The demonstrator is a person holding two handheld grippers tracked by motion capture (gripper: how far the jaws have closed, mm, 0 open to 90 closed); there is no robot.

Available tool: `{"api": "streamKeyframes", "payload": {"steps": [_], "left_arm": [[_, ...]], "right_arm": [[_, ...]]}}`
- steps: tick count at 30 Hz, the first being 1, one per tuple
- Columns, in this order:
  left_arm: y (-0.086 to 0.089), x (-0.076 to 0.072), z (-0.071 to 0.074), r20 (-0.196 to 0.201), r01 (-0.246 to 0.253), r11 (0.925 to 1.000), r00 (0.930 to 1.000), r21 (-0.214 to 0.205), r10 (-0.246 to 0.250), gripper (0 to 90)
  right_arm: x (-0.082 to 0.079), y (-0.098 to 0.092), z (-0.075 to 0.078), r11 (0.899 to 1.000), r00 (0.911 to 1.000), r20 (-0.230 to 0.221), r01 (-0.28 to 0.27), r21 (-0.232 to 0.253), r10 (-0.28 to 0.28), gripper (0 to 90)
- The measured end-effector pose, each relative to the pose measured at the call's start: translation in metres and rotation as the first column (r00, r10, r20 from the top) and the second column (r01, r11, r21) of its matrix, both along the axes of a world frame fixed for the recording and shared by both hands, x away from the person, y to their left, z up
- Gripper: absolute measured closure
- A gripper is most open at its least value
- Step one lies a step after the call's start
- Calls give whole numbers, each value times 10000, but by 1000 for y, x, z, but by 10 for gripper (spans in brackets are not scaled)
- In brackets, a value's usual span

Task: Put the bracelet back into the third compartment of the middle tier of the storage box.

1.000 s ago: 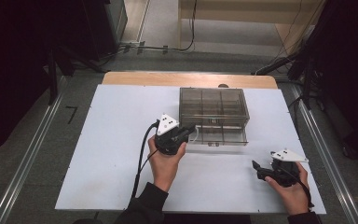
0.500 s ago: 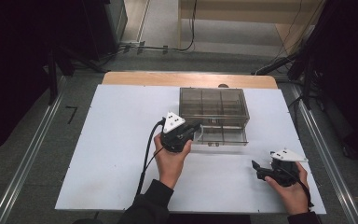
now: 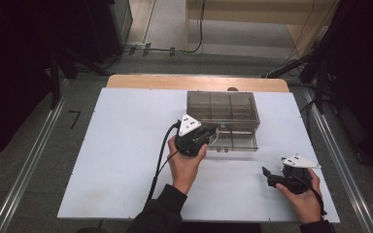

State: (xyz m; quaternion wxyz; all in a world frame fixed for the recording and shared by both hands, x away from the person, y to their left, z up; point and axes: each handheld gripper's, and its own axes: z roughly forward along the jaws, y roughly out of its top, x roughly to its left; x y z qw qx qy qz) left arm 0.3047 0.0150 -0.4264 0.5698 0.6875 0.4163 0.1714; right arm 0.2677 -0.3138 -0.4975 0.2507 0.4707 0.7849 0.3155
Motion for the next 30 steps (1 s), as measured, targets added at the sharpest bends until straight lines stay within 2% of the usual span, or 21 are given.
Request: {"api": "streamKeyframes", "payload": {"steps": [12,30], "left_arm": [[-14,6,-3,-55,193,9998,9998,-38,-193,879],[-36,12,-3,123,515,9986,9986,-69,-514,879]], "right_arm": [[0,0,0,10000,10000,-47,20,51,-20,184],[0,-1,0,10000,10000,1,-1,-3,1,184]]}}
